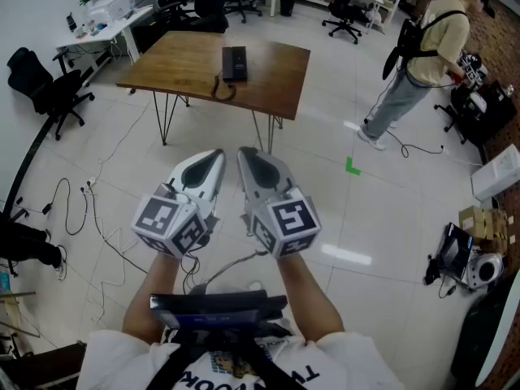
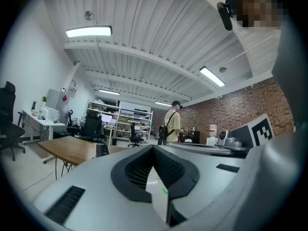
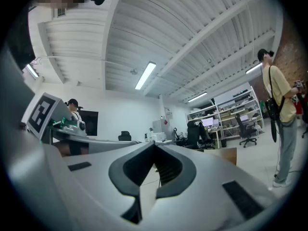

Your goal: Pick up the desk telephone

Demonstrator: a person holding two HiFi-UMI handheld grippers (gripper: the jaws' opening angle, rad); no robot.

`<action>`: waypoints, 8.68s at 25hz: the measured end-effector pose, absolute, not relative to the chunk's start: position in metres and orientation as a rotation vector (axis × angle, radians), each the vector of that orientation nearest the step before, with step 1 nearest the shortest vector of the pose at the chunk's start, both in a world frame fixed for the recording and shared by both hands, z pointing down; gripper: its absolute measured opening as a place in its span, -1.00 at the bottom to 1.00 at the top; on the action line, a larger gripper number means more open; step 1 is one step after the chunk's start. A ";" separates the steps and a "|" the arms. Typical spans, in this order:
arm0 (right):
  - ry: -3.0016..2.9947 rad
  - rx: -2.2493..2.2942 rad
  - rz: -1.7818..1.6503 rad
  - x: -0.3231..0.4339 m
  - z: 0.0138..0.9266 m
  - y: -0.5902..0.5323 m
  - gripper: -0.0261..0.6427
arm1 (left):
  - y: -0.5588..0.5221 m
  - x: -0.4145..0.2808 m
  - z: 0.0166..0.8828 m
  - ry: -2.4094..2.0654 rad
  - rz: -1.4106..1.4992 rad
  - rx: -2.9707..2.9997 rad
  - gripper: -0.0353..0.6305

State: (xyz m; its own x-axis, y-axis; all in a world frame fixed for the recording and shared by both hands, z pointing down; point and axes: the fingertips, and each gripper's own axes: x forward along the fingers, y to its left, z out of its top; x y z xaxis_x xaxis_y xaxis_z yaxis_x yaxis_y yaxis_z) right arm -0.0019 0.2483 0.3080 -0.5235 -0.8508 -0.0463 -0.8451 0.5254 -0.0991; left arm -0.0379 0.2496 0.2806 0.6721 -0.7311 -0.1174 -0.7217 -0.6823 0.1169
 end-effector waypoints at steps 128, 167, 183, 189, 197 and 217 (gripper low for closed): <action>2.909 -1.228 -1.214 0.075 0.602 -0.456 -0.13 | -0.471 -0.016 0.586 -0.908 0.227 2.278 -0.11; 2.950 -0.895 -1.253 0.028 0.573 -0.467 -0.10 | -0.465 0.014 0.569 -0.689 0.252 2.341 -0.12; 2.960 -0.954 -0.977 0.015 0.505 -0.423 -0.11 | -0.421 -0.001 0.502 -0.685 0.184 2.476 -0.14; 2.975 -0.979 -0.855 0.006 0.472 -0.393 -0.11 | -0.391 -0.008 0.471 -0.688 0.176 2.549 -0.14; 3.019 -0.990 -0.647 -0.008 0.424 -0.340 -0.11 | -0.339 -0.020 0.426 -0.711 0.110 2.638 -0.15; 2.984 -0.950 -0.349 -0.046 0.341 -0.183 -0.11 | -0.180 -0.058 0.343 -0.804 0.025 2.835 -0.15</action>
